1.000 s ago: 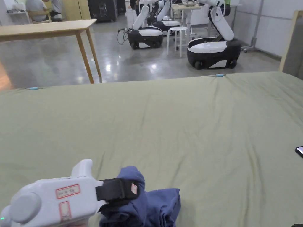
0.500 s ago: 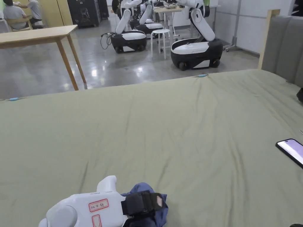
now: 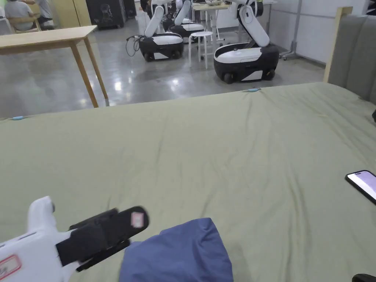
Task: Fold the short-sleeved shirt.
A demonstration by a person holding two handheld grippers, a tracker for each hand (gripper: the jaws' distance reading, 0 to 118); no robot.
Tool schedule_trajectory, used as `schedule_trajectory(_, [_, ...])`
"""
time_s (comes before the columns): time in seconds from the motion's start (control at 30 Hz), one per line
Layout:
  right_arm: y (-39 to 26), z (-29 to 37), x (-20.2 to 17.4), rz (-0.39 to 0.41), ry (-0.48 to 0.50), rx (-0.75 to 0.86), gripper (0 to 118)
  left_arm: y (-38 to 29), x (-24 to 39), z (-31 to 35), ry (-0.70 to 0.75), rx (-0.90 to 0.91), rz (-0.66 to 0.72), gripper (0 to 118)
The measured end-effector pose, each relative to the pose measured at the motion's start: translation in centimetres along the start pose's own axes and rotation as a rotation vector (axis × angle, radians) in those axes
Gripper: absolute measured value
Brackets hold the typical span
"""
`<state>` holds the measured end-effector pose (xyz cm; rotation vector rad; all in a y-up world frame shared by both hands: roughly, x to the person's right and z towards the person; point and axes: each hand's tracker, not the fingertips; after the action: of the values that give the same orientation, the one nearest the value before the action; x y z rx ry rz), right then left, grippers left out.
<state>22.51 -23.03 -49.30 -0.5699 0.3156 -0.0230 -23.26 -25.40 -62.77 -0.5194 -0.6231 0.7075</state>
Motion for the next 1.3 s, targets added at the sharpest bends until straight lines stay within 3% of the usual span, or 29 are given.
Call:
schedule_trajectory(0.17, [0.0,-0.9,-0.7,0.008,0.025,-0.014,0,-3.4,-2.9,2.9,0.096,-0.071,-0.005,0])
schedule_trajectory(0.27, [0.2,-1.1,-1.1,0.023,0.033,-0.022,0,-3.5,-2.5,1.9,0.061,-0.105,0.012,0])
schedule_trajectory(0.33, [0.3,-1.0,-1.4,0.030,0.036,-0.019,0,-3.1,-1.2,-0.6,0.020,-0.152,-0.010,0])
schedule_trajectory(0.43, [0.4,-0.7,-1.7,0.031,0.038,-0.011,0,-3.4,0.1,-6.2,0.069,-0.254,-0.061,0])
schedule_trajectory(0.57, [-0.1,0.0,-1.6,0.025,0.028,-0.005,0,-5.6,-1.1,-14.2,0.102,-0.430,-0.028,0])
schedule_trajectory(0.73, [-0.9,1.2,-0.9,-0.009,0.002,-0.002,0,-9.1,-4.7,-17.8,0.298,-0.563,-0.050,0])
schedule_trajectory(0.97, [-1.0,1.5,-0.5,-0.018,-0.025,-0.014,0,-8.8,-3.9,-17.1,0.241,-0.510,-0.034,0])
schedule_trajectory(1.07, [-0.7,1.5,-0.7,-0.021,-0.006,0.008,0,-6.4,-1.2,-14.5,0.060,-0.397,-0.060,0])
schedule_trajectory(1.3, [0.0,0.2,-1.6,0.002,0.081,0.043,0,-2.9,2.4,1.2,-0.177,-0.045,-0.201,0])
